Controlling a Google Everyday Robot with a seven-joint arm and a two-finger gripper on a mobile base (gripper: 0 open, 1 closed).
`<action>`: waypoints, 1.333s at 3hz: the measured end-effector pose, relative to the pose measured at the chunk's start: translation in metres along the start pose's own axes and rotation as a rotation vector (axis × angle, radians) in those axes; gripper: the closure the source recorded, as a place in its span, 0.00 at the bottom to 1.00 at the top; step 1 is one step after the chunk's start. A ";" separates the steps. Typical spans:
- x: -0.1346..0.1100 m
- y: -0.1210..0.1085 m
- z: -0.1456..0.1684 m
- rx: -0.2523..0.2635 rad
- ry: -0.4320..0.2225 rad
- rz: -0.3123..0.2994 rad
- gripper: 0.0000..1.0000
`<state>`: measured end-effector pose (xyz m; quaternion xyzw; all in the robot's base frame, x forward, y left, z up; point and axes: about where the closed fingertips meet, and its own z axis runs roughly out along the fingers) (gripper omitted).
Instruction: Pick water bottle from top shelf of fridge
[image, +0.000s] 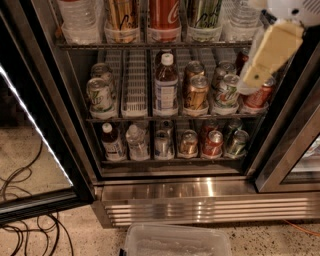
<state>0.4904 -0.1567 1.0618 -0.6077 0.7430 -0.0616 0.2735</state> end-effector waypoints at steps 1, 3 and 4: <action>-0.061 -0.020 -0.018 0.057 -0.104 -0.038 0.00; -0.128 -0.012 -0.003 0.055 -0.235 -0.113 0.00; -0.203 -0.007 0.009 0.072 -0.402 -0.133 0.00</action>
Offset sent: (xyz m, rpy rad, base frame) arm 0.0141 0.0398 0.0346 0.0552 -0.0713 0.0455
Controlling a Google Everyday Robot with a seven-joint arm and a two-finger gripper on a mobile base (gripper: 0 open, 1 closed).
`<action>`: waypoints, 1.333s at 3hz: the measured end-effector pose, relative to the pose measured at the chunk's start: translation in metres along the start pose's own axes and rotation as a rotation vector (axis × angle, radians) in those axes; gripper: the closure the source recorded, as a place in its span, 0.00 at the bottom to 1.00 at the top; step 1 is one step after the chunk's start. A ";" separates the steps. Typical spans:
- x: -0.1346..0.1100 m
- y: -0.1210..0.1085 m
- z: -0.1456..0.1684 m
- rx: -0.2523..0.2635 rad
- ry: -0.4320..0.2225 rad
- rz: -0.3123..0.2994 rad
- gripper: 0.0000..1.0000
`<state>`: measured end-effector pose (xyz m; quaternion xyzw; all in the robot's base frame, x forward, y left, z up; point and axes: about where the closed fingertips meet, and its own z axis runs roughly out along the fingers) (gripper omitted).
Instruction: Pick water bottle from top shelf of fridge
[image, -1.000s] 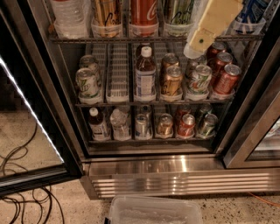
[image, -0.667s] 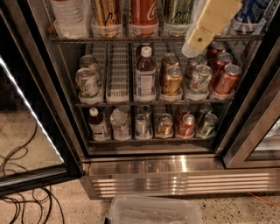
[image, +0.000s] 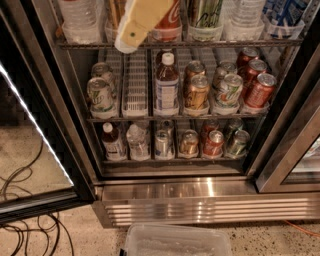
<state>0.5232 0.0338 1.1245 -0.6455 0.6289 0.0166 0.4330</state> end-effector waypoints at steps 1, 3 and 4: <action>-0.049 -0.002 0.030 0.028 -0.121 0.002 0.00; -0.087 0.004 0.051 -0.027 -0.207 -0.013 0.00; -0.091 0.008 0.051 -0.014 -0.180 -0.020 0.00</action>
Offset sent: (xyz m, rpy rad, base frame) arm 0.0017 0.1384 -0.0052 0.1566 0.0933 0.2506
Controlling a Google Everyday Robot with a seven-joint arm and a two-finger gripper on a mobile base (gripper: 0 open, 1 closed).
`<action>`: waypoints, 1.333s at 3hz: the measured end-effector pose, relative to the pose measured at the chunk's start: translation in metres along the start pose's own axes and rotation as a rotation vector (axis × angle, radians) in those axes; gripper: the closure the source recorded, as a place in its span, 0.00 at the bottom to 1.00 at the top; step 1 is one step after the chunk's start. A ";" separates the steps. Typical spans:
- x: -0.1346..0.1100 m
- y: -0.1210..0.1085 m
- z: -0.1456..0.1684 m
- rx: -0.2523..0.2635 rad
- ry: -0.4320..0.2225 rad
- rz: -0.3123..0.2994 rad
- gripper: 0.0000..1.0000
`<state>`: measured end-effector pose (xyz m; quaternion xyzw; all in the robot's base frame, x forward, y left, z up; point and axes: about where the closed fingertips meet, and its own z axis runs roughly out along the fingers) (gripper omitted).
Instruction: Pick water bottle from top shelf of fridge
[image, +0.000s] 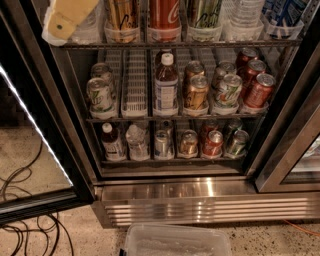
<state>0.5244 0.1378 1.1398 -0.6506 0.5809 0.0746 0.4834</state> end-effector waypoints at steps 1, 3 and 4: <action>-0.010 0.014 0.005 0.092 0.051 -0.002 0.00; 0.000 0.069 0.085 0.248 0.110 -0.033 0.00; 0.011 0.082 0.094 0.293 0.191 -0.031 0.00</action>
Offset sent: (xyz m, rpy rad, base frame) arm 0.0316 0.0605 -0.1087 0.0727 -0.0582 -0.4751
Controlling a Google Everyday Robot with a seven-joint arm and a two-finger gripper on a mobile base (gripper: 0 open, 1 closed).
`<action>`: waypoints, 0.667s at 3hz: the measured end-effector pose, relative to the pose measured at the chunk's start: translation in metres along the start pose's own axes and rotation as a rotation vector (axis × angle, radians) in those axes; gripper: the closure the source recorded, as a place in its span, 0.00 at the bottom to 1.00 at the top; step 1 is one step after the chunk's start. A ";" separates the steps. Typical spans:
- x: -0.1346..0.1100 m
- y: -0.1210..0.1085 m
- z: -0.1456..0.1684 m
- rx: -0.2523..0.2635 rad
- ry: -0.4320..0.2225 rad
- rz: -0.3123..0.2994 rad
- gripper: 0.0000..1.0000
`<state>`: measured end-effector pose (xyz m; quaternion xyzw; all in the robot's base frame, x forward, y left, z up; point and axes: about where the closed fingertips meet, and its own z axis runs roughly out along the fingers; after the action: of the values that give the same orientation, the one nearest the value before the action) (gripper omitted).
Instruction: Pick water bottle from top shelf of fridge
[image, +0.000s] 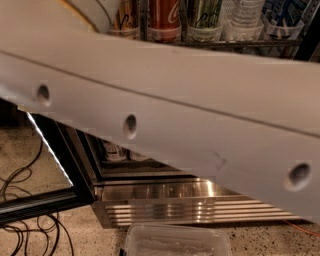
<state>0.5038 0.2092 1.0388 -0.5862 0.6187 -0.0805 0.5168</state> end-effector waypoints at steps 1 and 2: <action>-0.005 -0.018 -0.009 0.069 0.001 0.017 0.00; -0.010 -0.017 -0.013 0.092 -0.002 0.028 0.00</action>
Offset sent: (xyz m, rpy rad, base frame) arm 0.0096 -0.0055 0.0021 0.0549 -0.0346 -0.1000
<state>0.5026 0.2053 1.0616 -0.5530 0.6221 -0.1012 0.5449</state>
